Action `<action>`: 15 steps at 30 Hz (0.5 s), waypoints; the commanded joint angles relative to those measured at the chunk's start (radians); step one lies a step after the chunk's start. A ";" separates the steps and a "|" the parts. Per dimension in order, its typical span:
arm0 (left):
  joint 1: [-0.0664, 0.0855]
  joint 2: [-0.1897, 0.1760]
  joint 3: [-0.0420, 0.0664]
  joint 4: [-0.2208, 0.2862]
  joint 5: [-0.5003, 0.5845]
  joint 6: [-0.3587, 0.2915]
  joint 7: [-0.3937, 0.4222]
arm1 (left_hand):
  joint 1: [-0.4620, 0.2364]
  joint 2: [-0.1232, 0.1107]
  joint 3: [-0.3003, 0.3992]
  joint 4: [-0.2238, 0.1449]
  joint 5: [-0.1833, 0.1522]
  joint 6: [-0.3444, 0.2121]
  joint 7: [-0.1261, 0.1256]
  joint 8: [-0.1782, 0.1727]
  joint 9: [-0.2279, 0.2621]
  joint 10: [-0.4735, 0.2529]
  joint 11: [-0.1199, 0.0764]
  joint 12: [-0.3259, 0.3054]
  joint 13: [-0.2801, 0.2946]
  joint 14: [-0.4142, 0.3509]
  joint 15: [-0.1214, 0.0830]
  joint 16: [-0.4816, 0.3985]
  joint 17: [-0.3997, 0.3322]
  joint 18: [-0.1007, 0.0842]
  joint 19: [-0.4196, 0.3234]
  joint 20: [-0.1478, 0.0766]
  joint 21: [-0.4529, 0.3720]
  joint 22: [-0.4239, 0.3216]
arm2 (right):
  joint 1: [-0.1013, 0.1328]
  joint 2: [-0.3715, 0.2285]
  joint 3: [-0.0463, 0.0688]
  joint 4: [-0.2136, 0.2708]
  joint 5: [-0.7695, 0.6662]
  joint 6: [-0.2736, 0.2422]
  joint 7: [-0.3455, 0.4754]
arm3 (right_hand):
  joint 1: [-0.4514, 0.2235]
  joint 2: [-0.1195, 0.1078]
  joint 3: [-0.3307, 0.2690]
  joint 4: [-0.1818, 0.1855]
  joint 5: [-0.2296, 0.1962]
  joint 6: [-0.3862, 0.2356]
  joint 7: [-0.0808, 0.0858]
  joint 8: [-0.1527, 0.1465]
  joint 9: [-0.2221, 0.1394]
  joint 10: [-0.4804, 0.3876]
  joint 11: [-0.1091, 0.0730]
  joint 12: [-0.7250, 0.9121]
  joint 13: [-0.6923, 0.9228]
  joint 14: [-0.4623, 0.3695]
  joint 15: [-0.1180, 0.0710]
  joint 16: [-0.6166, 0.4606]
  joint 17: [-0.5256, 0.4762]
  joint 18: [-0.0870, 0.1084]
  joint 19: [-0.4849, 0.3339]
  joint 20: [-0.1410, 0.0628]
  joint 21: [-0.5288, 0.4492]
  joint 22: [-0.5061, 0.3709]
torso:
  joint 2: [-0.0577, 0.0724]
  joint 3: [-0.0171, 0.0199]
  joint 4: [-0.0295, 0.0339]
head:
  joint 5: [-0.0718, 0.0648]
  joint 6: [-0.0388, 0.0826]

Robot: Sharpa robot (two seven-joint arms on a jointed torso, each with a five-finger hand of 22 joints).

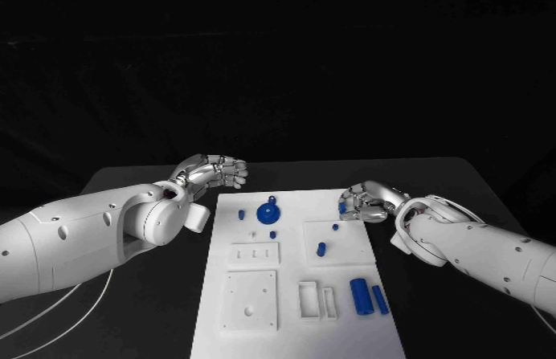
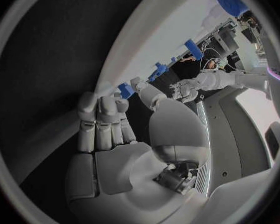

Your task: Assemble the parts on the task board

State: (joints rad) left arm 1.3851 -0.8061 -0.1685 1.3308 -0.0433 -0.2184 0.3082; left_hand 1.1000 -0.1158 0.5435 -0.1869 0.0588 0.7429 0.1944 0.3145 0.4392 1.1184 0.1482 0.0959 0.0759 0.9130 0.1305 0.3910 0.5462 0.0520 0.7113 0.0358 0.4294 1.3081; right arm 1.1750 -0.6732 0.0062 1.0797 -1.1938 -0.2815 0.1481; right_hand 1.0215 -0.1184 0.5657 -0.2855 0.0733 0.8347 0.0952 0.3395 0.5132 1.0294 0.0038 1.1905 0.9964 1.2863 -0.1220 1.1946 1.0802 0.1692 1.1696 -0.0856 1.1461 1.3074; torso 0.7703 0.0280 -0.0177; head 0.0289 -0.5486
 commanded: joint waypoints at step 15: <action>0.001 0.000 0.001 0.002 -0.003 0.012 0.000 | -0.006 0.002 0.000 -0.003 0.001 0.001 0.010 -0.002 -0.002 0.002 0.003 -0.002 -0.002 0.002 0.002 -0.004 0.002 0.017 -0.002 -0.003 0.001 0.019 | -0.001 0.004 -0.001 0.002 -0.020 0.022 0.004 | 0.088 0.033 0.164 0.028 -0.024 0.169 0.007 -0.004 0.005 -0.032 -0.012 -0.006 0.003 -0.002 0.006 -0.005 0.003 0.093 0.001 -0.004 -0.005 0.014 | 0.000 -0.0008 0.0003 | 0.002 -0.002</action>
State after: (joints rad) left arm 1.3851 -0.8064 -0.1685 1.3308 -0.0435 -0.2183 0.3052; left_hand 1.1000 -0.1158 0.5435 -0.1868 0.0588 0.7430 0.1943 0.3145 0.4382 1.1184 0.1482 0.0959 0.0751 0.9130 0.1305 0.3910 0.5470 0.0515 0.7113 0.0358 0.4294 1.3079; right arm 1.1748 -0.6704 0.0059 1.0803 -1.1994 -0.2780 0.1480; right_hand 1.1048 -0.0856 0.7247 -0.2566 0.0543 0.8347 0.0952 0.3395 0.5181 1.0294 0.0038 1.1868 0.9981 1.2875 -0.1207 1.1946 1.0824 0.1693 1.1719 -0.0878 1.1420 1.3074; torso 0.7704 0.0273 -0.0172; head 0.0302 -0.5504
